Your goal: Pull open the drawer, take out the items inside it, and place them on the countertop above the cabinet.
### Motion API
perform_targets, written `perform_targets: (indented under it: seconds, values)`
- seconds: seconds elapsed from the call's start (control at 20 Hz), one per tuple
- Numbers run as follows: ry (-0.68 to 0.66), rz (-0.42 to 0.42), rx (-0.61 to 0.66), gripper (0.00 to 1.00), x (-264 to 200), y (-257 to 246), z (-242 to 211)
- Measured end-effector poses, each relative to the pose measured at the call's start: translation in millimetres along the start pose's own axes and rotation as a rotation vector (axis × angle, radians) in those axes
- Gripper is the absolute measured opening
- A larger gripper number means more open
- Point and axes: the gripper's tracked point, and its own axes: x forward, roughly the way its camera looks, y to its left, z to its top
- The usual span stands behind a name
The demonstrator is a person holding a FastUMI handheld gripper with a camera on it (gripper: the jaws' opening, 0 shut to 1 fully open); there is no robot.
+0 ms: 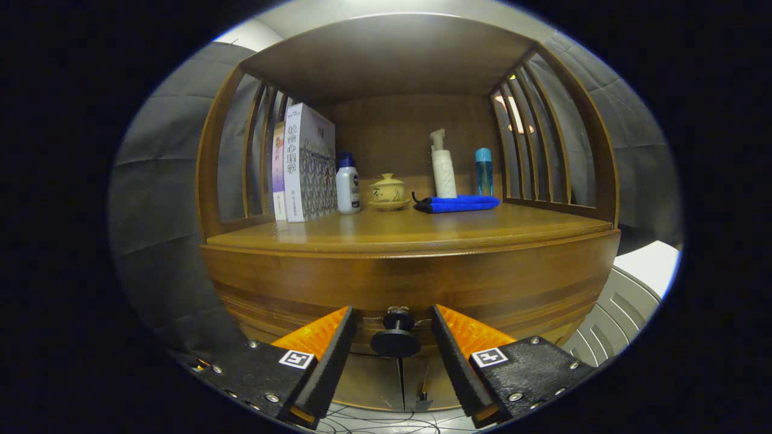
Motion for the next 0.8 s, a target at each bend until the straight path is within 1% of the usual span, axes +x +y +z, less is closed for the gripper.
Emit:
perform_targets:
  seconds: [0.05,0.2,0.3,0.5,0.6,0.75,0.8]
  values:
    - [0.012,0.002,0.005,0.74,1,1,-3]
    - [0.02,-0.023,0.02,0.61,3,-6,-3]
    - [0.028,-0.015,0.033,0.5,3,-4,-5]
    - [0.056,-0.014,0.026,0.49,2,-5,-7]
    - [0.078,-0.033,0.009,0.39,0,-5,-8]
    - [0.083,-0.041,0.01,0.33,-9,-2,-9]
    - [0.082,-0.038,0.004,0.33,-14,-2,-11]
